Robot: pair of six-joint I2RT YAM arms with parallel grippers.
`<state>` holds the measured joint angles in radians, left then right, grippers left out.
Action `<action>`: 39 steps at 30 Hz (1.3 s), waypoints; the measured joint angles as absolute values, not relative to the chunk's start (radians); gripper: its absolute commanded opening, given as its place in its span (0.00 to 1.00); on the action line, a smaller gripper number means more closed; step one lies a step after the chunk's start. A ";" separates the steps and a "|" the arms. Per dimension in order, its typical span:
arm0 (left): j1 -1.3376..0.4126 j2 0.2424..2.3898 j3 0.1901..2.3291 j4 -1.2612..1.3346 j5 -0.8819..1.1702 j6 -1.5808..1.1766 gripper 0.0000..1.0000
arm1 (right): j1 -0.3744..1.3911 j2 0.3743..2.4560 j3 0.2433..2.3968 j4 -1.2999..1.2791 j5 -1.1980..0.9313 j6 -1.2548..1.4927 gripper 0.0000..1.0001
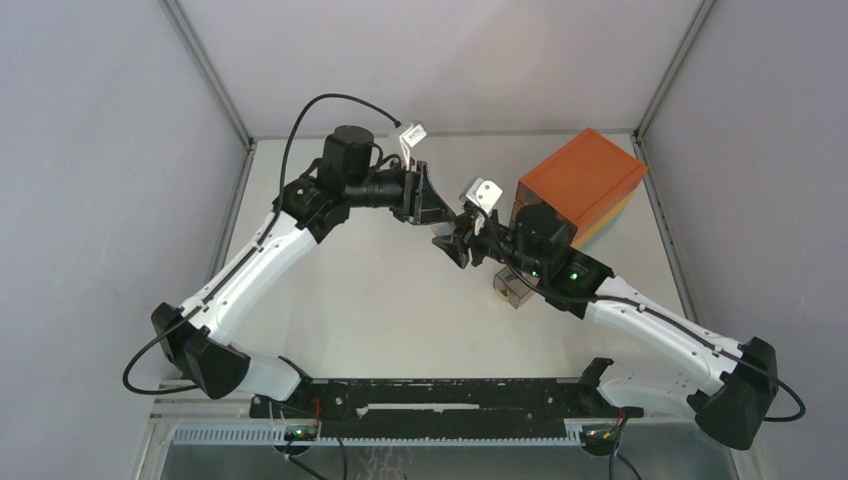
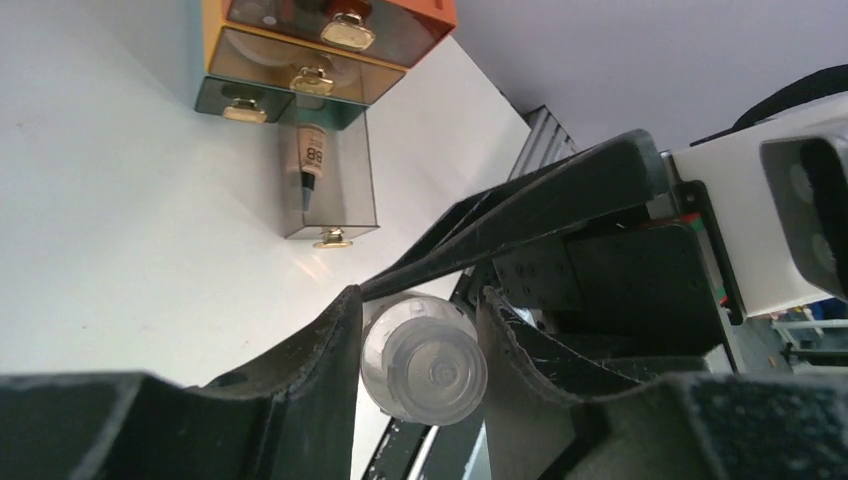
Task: Organize the makeup
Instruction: Place the makeup in the drawer.
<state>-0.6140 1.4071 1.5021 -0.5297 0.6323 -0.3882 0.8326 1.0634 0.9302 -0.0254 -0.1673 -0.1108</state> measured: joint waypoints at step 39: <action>-0.537 1.185 1.386 -0.543 0.022 -0.375 1.00 | 0.413 1.077 0.925 -0.905 -0.060 1.103 0.00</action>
